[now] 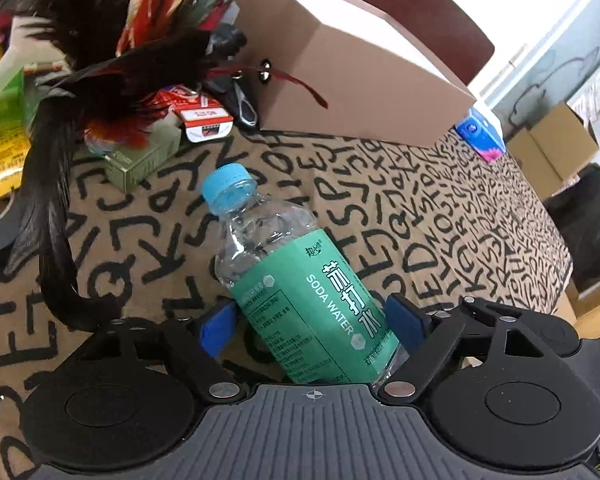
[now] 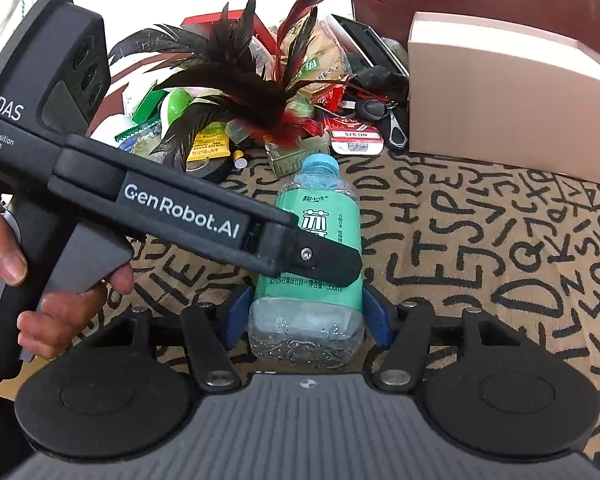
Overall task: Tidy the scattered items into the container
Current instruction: 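Lift the soda water bottle with the right tool over the tan box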
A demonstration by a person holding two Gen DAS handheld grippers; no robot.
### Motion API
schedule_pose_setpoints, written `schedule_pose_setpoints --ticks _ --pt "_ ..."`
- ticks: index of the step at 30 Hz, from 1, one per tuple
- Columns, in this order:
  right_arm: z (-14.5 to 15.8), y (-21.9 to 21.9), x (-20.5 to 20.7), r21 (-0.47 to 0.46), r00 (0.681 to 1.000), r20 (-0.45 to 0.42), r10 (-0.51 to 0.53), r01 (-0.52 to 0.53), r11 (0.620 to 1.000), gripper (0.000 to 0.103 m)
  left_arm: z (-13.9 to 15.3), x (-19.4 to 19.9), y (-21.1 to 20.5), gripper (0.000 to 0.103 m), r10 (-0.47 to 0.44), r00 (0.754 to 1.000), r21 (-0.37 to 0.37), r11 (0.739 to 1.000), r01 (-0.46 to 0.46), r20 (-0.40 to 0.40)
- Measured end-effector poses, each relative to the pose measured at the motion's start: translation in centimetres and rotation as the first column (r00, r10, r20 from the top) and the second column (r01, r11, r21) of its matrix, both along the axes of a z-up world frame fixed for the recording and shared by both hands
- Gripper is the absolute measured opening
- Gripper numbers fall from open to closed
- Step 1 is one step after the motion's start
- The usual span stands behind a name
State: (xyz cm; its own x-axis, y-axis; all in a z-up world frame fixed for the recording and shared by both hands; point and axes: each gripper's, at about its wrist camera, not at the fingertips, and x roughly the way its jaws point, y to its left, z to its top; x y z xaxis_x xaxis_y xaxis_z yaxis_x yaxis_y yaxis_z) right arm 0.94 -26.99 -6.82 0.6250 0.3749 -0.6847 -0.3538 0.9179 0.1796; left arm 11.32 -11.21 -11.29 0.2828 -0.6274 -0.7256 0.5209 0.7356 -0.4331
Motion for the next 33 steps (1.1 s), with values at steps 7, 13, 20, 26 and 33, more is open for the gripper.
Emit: schedule_pose_setpoints --ticks 7,13,20,26,33 --pt "-0.2 0.0 0.4 -0.002 1.000 -0.002 0.002 -0.002 1.000 0.065 -0.9 0.7 0.1 0.082 0.029 0.998 -0.035 0.999 -0.030 -0.048" --pt "0.1 -0.3 0.1 0.005 1.000 0.010 0.004 -0.004 1.000 0.064 0.0 0.1 -0.5 0.081 0.018 1.000 -0.017 1.000 -0.018 -0.010" --pt "2.5 -1.5 0.1 0.012 0.995 0.092 -0.026 0.025 1.000 0.064 3.5 0.1 -2.0 0.081 0.005 0.996 -0.040 0.999 -0.001 0.088" --pt "6.4 -3.9 2.0 0.009 0.976 0.207 -0.071 0.071 0.997 0.064 8.2 2.0 -5.2 0.082 -0.018 0.979 -0.083 0.996 0.035 0.205" --pt "10.4 -6.4 5.9 -0.055 0.940 0.329 -0.095 0.119 0.991 0.064 13.3 5.6 -9.8 0.082 -0.014 0.956 -0.124 0.991 0.053 0.293"
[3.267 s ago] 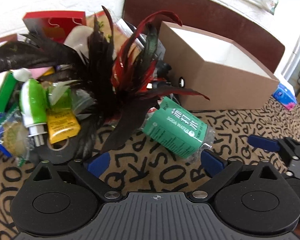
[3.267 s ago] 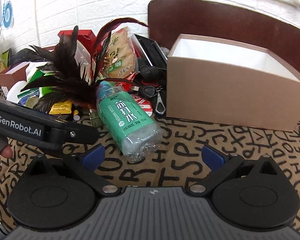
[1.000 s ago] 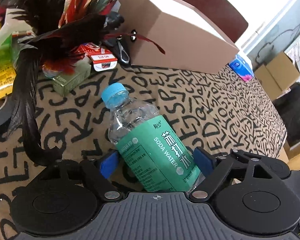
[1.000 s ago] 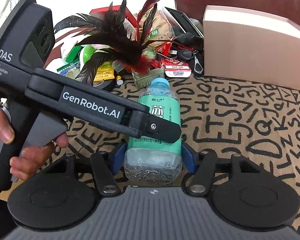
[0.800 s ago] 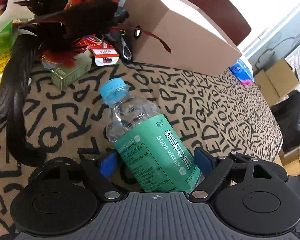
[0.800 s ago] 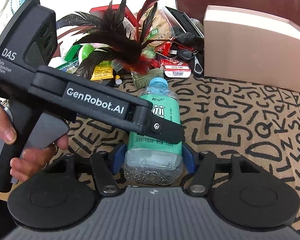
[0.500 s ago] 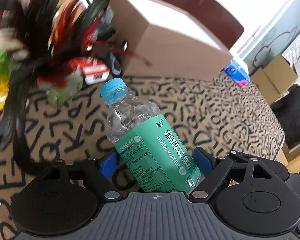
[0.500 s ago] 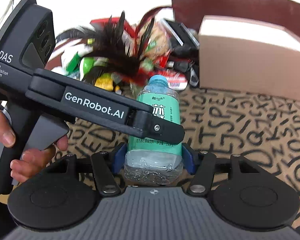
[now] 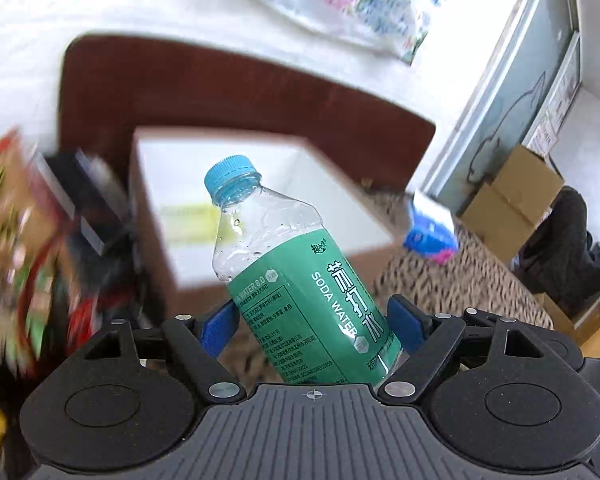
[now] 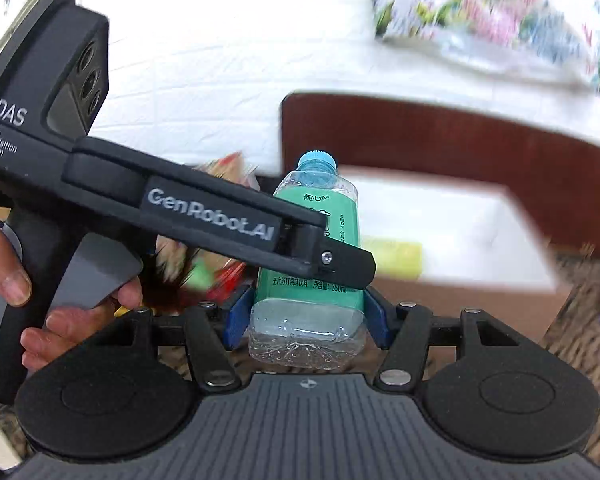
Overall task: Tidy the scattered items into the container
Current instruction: 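Lift the soda water bottle with the right tool over the tan box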
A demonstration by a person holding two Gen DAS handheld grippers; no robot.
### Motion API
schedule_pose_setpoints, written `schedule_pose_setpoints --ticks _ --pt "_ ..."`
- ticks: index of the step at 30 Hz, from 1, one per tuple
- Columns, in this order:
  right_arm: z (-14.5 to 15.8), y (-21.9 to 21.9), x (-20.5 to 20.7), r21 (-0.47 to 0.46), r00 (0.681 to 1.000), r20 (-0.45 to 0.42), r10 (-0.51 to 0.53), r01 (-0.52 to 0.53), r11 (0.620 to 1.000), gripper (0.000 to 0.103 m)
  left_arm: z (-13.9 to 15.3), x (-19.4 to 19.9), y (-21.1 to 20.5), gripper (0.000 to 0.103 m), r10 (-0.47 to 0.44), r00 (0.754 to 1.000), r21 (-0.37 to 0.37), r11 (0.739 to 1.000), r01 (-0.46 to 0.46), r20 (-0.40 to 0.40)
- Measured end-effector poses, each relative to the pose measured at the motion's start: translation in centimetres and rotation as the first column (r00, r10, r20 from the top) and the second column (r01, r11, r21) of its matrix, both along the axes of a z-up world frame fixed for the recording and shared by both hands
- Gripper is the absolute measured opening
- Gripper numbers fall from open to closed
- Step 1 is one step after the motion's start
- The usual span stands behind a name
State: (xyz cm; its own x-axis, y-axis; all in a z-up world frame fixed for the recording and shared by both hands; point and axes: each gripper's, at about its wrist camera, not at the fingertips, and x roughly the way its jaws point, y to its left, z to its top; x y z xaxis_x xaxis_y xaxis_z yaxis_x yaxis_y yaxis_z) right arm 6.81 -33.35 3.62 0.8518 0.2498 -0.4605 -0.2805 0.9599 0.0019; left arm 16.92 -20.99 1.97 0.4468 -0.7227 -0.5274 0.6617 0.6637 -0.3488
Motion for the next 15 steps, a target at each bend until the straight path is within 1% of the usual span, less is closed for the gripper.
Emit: schedule_pose_setpoints --ticks 4,8,11,13,15 --pt "1.6 -1.8 3.1 -0.026 0.999 0.040 -0.025 0.026 0.999 0.064 1.8 3.3 -2.9 0.082 -0.010 1.000 -0.032 0.999 0.010 0.009" --pt "2.3 -4.2 6.6 -0.031 0.998 0.042 -0.049 0.051 0.998 0.064 2.1 7.3 -5.9 0.082 -0.020 0.999 -0.068 0.998 0.017 -0.036" --pt "1.9 -6.0 9.3 -0.019 0.998 0.022 -0.066 0.067 0.998 0.064 1.2 10.1 -8.3 0.082 -0.025 0.996 -0.080 0.997 0.018 -0.088" --pt "1.4 -7.3 11.2 -0.011 0.997 -0.002 -0.076 0.076 0.997 0.064 0.2 11.8 -9.8 0.082 -0.029 0.994 -0.076 0.997 0.021 -0.105" --pt "0.7 -8.4 12.3 -0.015 0.996 -0.024 -0.085 0.085 0.996 0.064 -0.7 13.5 -11.4 0.082 -0.032 0.992 -0.066 0.998 0.024 -0.120"
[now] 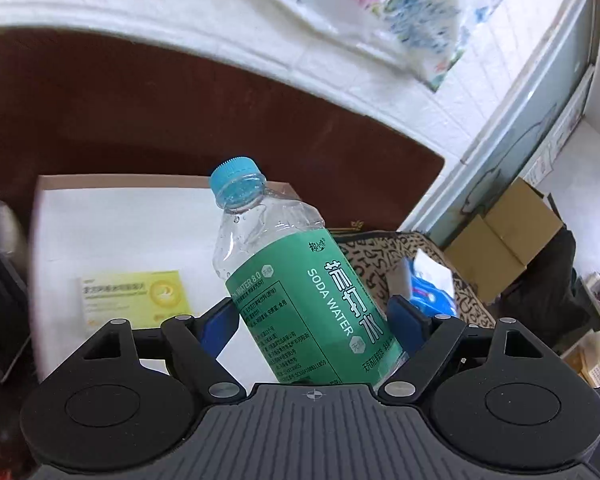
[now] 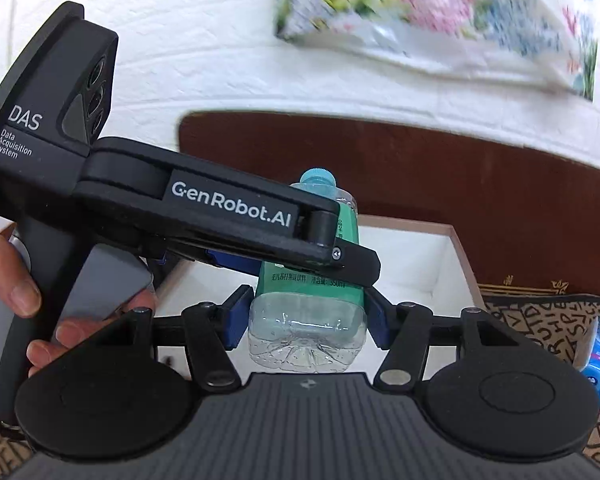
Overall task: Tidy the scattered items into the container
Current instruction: 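Lift the soda water bottle with the right tool over the tan box, then lower the bottle into the tan box and open the right tool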
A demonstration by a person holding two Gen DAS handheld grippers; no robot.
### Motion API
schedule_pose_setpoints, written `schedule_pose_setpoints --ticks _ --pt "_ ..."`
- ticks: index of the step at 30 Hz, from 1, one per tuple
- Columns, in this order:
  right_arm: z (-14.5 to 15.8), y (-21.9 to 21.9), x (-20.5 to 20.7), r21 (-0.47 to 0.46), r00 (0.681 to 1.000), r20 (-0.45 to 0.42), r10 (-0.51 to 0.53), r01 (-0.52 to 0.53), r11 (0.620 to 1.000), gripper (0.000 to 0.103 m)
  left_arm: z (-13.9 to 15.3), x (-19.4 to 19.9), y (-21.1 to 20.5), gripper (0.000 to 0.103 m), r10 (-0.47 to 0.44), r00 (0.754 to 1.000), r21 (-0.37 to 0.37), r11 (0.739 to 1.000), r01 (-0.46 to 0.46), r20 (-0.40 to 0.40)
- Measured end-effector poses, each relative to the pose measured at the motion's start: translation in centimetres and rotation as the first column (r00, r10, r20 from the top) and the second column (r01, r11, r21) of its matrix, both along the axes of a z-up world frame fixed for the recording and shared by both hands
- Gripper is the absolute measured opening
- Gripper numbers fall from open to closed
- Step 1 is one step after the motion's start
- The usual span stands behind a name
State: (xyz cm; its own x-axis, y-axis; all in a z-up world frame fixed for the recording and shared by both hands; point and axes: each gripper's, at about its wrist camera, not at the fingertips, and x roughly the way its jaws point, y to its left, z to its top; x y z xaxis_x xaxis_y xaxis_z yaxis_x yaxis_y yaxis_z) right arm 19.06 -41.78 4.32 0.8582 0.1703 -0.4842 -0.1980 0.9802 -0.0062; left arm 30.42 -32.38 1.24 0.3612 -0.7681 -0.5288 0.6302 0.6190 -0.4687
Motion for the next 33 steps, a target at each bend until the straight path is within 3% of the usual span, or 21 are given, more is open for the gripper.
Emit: schedule_pose_setpoints --ticks 7,14,18,21,25,27,29,33 --pt "-3.3 -2.9 5.1 -0.041 0.994 -0.100 -0.046 0.042 0.998 0.064 -3.8 4.9 -5.2 0.082 -0.039 0.998 0.065 0.997 0.043 -0.055" --pt "-6.3 -4.6 8.3 -0.088 0.975 -0.207 -0.075 0.058 0.994 0.064 -7.9 8.4 -8.3 0.081 -0.052 0.983 0.084 0.994 0.067 -0.174" --pt "-7.2 -4.8 9.3 -0.125 0.970 -0.231 -0.082 0.054 0.991 0.064 -9.0 10.3 -9.1 0.085 -0.036 0.960 0.057 0.997 0.053 -0.277" --pt "-7.4 -4.4 9.8 -0.169 0.964 -0.245 -0.097 0.056 0.984 0.064 -9.2 10.4 -9.7 0.085 -0.049 0.970 0.073 0.995 0.068 -0.239" --pt "-7.9 -3.6 10.1 -0.236 0.953 -0.276 -0.126 0.060 0.970 0.065 -9.4 10.5 -10.2 0.089 -0.029 0.968 0.093 0.994 0.054 -0.250" --pt "-8.1 -3.2 10.1 -0.260 0.944 -0.296 -0.146 0.067 0.963 0.071 -9.5 10.6 -10.4 0.095 0.013 0.970 0.138 0.990 0.021 -0.241" --pt "-8.2 -2.9 9.9 -0.297 0.938 -0.300 -0.173 0.081 0.951 0.084 -9.6 10.8 -10.4 0.103 0.057 0.964 0.186 0.983 -0.008 -0.261" --pt "-8.2 -2.2 8.4 -0.301 0.941 -0.297 -0.159 0.066 0.951 0.099 -9.2 10.9 -8.9 0.103 0.036 0.947 0.134 0.991 0.008 -0.318"
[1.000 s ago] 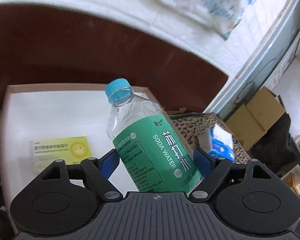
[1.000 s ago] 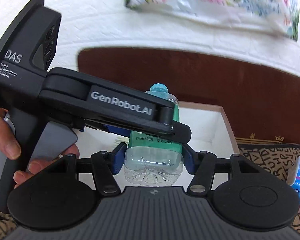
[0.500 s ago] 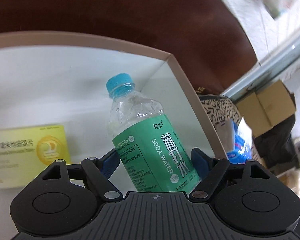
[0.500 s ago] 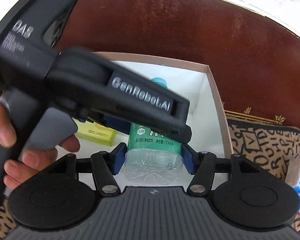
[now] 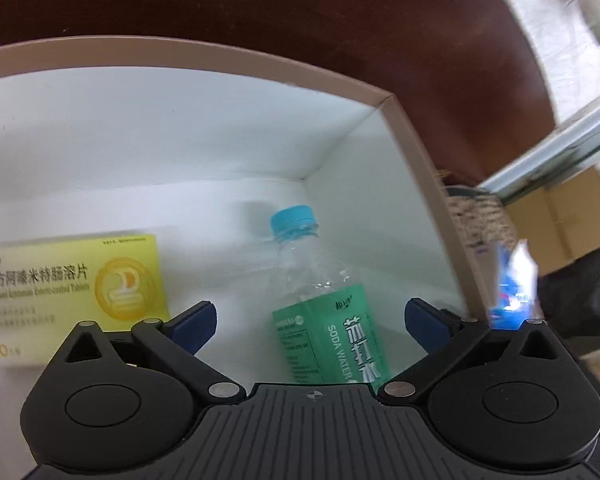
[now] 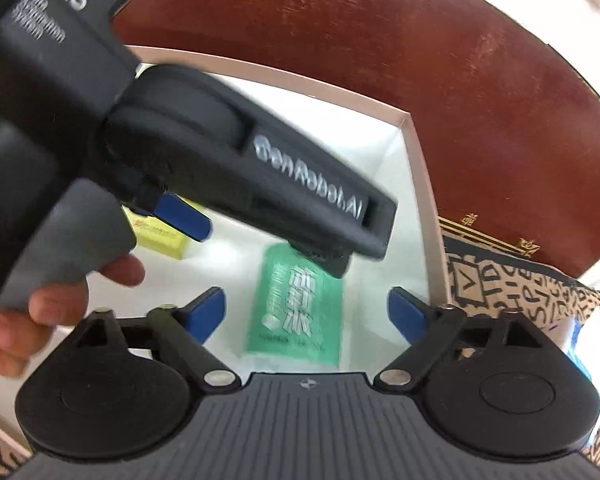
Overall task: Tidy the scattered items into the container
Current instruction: 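Lower the bottle into the tan box and open the right tool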
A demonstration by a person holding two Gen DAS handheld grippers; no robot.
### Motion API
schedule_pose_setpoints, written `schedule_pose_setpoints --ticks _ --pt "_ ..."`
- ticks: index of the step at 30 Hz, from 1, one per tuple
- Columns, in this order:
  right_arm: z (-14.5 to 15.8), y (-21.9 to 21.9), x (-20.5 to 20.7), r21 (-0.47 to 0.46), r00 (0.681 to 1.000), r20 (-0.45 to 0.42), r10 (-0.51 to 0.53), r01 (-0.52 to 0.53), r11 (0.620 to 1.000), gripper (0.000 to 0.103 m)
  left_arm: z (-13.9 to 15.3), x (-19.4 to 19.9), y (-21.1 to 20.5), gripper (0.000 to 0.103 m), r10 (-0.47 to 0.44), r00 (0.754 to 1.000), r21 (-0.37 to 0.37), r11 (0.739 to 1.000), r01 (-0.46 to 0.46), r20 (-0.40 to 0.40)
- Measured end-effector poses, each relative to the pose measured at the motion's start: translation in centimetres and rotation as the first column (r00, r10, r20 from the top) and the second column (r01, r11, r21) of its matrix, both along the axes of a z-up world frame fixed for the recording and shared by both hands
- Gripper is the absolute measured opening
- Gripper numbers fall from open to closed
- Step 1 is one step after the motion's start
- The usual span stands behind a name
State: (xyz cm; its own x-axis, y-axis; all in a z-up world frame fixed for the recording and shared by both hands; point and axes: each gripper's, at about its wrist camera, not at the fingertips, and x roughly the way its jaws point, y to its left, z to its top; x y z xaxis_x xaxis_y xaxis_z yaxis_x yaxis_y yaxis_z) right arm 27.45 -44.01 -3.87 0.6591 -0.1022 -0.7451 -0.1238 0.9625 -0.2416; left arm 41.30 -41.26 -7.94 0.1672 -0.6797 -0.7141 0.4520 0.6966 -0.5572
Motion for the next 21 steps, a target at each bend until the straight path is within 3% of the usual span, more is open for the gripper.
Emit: schedule_pose_setpoints --ticks 5,14,17,21 --pt "1.1 1.3 -2.7 0.021 0.999 0.031 0.024 -0.024 0.999 0.101 1.6 -1.6 1.9 0.103 0.011 1.000 -0.004 1.000 -0.011 0.018" --pt "4.2 3.5 -8.2 0.062 0.995 0.095 0.018 -0.024 0.998 0.101 5.3 -6.3 4.1 0.103 -0.003 0.989 0.049 0.999 -0.004 0.148" --pt "5.6 4.2 -10.9 0.106 0.990 0.140 0.009 -0.024 0.994 0.102 7.1 -8.8 5.0 0.103 -0.007 0.972 0.064 0.998 -0.008 0.236" --pt "7.2 5.7 -15.3 0.143 0.976 0.218 0.010 -0.042 0.989 0.102 9.7 -13.0 6.9 0.103 -0.007 0.930 0.077 0.997 -0.023 0.369"
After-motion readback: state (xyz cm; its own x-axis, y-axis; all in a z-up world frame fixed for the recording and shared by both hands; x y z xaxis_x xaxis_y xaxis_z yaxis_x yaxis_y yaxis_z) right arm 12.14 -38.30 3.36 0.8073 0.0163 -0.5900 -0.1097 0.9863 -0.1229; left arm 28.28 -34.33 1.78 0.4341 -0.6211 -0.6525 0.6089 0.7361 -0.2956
